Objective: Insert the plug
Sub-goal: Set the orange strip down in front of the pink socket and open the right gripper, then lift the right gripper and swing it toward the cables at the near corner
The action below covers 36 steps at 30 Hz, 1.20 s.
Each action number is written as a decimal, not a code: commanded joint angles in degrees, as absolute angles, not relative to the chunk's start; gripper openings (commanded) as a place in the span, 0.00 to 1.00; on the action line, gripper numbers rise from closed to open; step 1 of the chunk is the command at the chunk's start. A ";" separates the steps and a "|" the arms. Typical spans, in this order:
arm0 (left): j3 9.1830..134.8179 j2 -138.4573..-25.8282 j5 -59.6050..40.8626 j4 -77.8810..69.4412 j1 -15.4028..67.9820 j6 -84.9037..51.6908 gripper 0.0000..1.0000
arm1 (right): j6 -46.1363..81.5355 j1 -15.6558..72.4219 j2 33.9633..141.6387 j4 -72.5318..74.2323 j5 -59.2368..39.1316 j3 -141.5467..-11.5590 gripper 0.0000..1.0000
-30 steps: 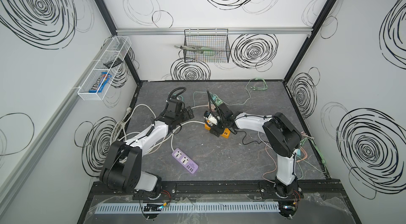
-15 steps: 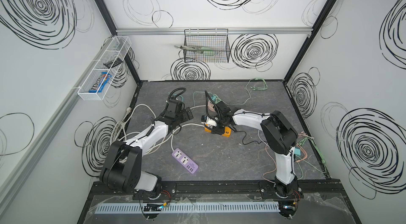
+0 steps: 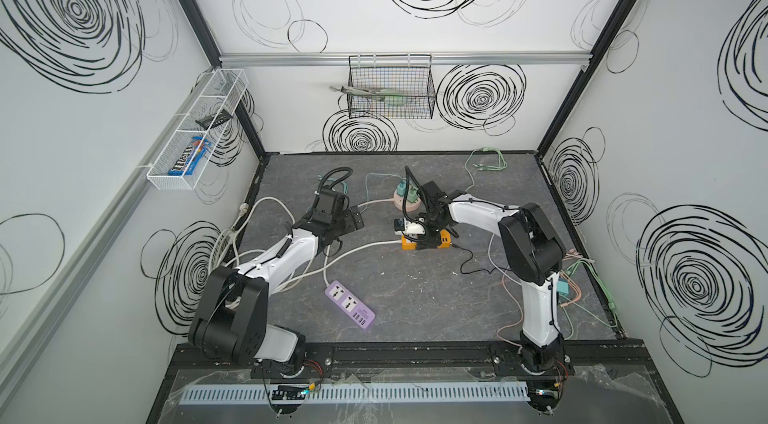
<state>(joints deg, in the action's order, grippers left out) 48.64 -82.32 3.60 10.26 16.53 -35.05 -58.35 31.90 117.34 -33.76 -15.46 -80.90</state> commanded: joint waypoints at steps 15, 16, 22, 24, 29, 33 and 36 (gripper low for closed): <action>49.12 -81.72 4.36 10.46 16.76 -34.28 0.96 | -62.66 29.54 115.63 -36.80 -14.73 -80.84 0.66; 49.21 -81.82 4.31 10.31 16.86 -34.32 0.96 | -62.20 29.54 115.29 -36.36 -14.46 -80.69 0.67; 49.38 -82.18 3.91 9.60 17.46 -34.02 0.96 | -59.91 29.56 111.14 -33.55 -15.26 -78.94 0.78; 49.39 -82.26 3.83 9.17 17.83 -33.88 0.96 | -59.23 29.48 108.81 -31.52 -16.34 -77.22 0.80; 50.33 -83.04 4.17 9.36 19.10 -33.32 0.96 | -54.43 29.51 103.40 -25.81 -18.85 -73.13 0.97; 51.06 -83.32 5.61 9.92 20.07 -32.53 0.96 | -49.43 29.68 97.05 -15.49 -18.29 -67.22 0.97; 50.98 -83.23 6.00 9.37 20.86 -31.84 0.96 | -36.55 29.89 90.86 3.51 -8.98 -59.33 0.97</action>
